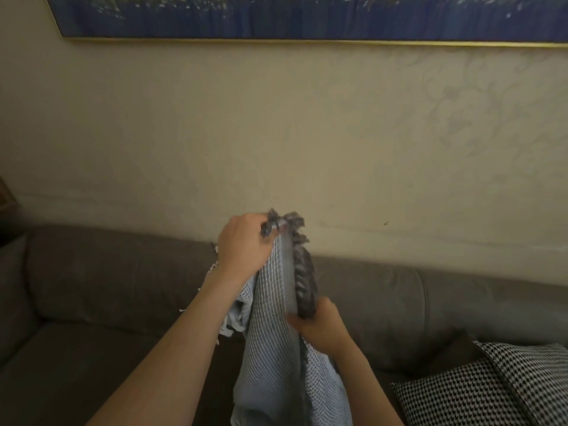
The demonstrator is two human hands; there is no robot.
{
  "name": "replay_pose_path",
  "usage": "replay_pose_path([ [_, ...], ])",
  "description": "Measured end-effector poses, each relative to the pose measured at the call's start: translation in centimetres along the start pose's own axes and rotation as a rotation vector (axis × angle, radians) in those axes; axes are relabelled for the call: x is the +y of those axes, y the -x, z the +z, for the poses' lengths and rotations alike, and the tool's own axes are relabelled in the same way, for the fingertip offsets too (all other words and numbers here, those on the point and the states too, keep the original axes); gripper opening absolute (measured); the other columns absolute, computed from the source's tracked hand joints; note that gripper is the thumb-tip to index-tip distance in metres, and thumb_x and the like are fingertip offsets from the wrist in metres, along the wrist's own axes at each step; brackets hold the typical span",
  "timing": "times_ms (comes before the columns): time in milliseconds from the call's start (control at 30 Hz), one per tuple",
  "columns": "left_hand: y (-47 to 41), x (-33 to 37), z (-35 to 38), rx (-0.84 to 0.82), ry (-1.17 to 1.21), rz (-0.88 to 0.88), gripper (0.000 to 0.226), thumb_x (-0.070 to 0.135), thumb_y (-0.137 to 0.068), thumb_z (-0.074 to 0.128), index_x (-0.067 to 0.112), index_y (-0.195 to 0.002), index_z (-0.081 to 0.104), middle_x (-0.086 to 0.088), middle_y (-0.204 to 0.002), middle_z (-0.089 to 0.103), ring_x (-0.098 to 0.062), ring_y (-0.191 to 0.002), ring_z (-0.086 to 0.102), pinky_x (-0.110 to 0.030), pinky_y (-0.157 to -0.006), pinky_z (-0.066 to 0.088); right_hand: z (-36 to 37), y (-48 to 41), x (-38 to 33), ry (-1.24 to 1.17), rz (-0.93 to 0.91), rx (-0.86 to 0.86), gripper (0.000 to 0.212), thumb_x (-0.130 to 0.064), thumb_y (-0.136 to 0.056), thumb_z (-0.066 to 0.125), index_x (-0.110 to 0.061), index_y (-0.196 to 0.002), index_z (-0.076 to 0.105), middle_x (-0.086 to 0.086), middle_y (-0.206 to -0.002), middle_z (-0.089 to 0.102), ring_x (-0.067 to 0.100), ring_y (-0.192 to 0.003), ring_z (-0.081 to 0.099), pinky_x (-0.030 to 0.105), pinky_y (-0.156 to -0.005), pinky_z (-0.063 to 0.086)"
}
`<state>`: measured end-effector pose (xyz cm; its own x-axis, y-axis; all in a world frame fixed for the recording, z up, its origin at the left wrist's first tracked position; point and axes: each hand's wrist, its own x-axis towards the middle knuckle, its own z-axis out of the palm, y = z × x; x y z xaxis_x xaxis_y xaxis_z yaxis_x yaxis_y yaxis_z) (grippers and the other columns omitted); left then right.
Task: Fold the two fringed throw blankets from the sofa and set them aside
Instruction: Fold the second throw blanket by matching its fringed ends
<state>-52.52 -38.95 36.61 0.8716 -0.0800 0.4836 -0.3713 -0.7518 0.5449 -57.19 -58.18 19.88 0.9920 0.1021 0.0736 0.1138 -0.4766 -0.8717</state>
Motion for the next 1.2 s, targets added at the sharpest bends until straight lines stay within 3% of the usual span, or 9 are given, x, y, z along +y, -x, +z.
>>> replay_pose_path([
  [100, -2.0, 0.6, -1.3, 0.151, 0.033, -0.067, 0.030, 0.034, -0.098, 0.077, 0.024, -0.070, 0.073, 0.011, -0.050, 0.049, -0.009, -0.042, 0.040, -0.025, -0.046, 0.022, -0.4, -1.0, -0.7, 0.128, 0.028, -0.052, 0.034, -0.032, -0.090, 0.072, 0.001, -0.086, 0.064, 0.005, -0.076, 0.067, 0.010, -0.072, 0.062, 0.040, -0.066, 0.055],
  [267, -4.6, 1.1, -3.0, 0.407, 0.080, -0.224, 0.042, 0.036, -0.102, 0.069, 0.017, -0.067, 0.056, 0.005, -0.058, 0.052, -0.022, -0.054, 0.052, -0.031, -0.048, 0.024, -5.0, -5.8, -6.0, 0.185, -0.018, 0.178, 0.011, -0.017, -0.089, 0.060, -0.009, -0.083, 0.061, 0.001, -0.075, 0.068, 0.009, -0.092, 0.065, 0.036, -0.068, 0.050],
  [367, -5.3, 1.6, -4.2, 0.500, 0.074, -0.245, 0.041, 0.043, -0.106, 0.062, 0.015, -0.077, 0.062, 0.007, -0.062, 0.053, -0.018, -0.055, 0.046, -0.033, -0.052, 0.026, -8.3, -7.8, -12.1, 0.081, -0.172, 0.359, 0.039, 0.012, -0.081, 0.050, -0.012, -0.105, 0.069, 0.005, -0.099, 0.074, 0.018, -0.098, 0.068, 0.024, -0.073, 0.046],
  [533, -6.3, 1.5, -5.4, 0.764, 0.207, -0.204, 0.037, 0.033, -0.108, 0.062, 0.005, -0.086, 0.071, -0.001, -0.067, 0.055, -0.023, -0.060, 0.049, -0.025, -0.061, 0.023, -9.8, -8.6, -20.4, -0.225, -0.388, 0.626, 0.032, 0.008, -0.091, 0.049, -0.011, -0.106, 0.071, 0.011, -0.082, 0.068, 0.019, -0.065, 0.053, 0.028, -0.057, 0.043],
  [633, -6.9, 1.5, -6.5, 0.861, 0.303, -0.151, 0.030, 0.030, -0.108, 0.060, 0.007, -0.094, 0.074, 0.001, -0.074, 0.061, -0.018, -0.065, 0.051, -0.023, -0.063, 0.028, -8.4, -9.3, -19.8, -0.042, -0.254, 0.472, 0.023, -0.012, -0.095, 0.055, -0.005, -0.073, 0.059, 0.004, -0.063, 0.055, 0.018, -0.057, 0.044, 0.036, -0.057, 0.038],
  [767, -7.3, 0.5, -6.9, 0.863, 0.229, -0.155, 0.027, 0.031, -0.108, 0.060, 0.010, -0.104, 0.076, -0.005, -0.084, 0.060, -0.023, -0.070, 0.055, -0.026, -0.066, 0.033, -6.8, -9.5, -15.5, -0.291, 0.015, 0.295, 0.022, -0.030, -0.092, 0.055, -0.018, -0.073, 0.058, 0.004, -0.067, 0.049, 0.013, -0.067, 0.043, 0.033, -0.061, 0.032],
  [967, -5.8, 0.5, -5.0, 0.703, 0.096, -0.136, 0.018, 0.014, -0.106, 0.061, 0.015, -0.112, 0.077, -0.001, -0.089, 0.053, -0.009, -0.064, 0.042, -0.026, -0.054, 0.036, -4.1, -6.8, -9.4, -0.390, -0.039, 0.355, 0.010, -0.002, -0.104, 0.056, -0.011, -0.107, 0.054, 0.005, -0.067, 0.054, 0.017, -0.057, 0.045, 0.032, -0.052, 0.036],
  [1100, -5.1, 0.5, -4.3, 0.630, 0.035, -0.124, 0.031, 0.001, -0.100, 0.059, 0.017, -0.120, 0.078, 0.000, -0.088, 0.052, -0.015, -0.067, 0.046, -0.021, -0.055, 0.030, -2.6, -5.0, -6.9, -0.056, -0.155, 0.604, 0.020, -0.004, -0.102, 0.050, -0.021, -0.094, 0.047, -0.004, -0.070, 0.057, 0.016, -0.058, 0.047, 0.036, -0.056, 0.043],
  [1200, -4.6, 0.5, -3.5, 0.595, 0.041, -0.127, 0.034, 0.000, -0.100, 0.060, 0.016, -0.124, 0.077, 0.002, -0.088, 0.052, -0.016, -0.069, 0.048, -0.016, -0.056, 0.027, -1.4, -4.3, -5.6, 0.227, -0.297, 0.603, 0.027, 0.002, -0.086, 0.051, -0.019, -0.093, 0.067, -0.008, -0.092, 0.065, 0.012, -0.078, 0.060, 0.035, -0.070, 0.052],
])
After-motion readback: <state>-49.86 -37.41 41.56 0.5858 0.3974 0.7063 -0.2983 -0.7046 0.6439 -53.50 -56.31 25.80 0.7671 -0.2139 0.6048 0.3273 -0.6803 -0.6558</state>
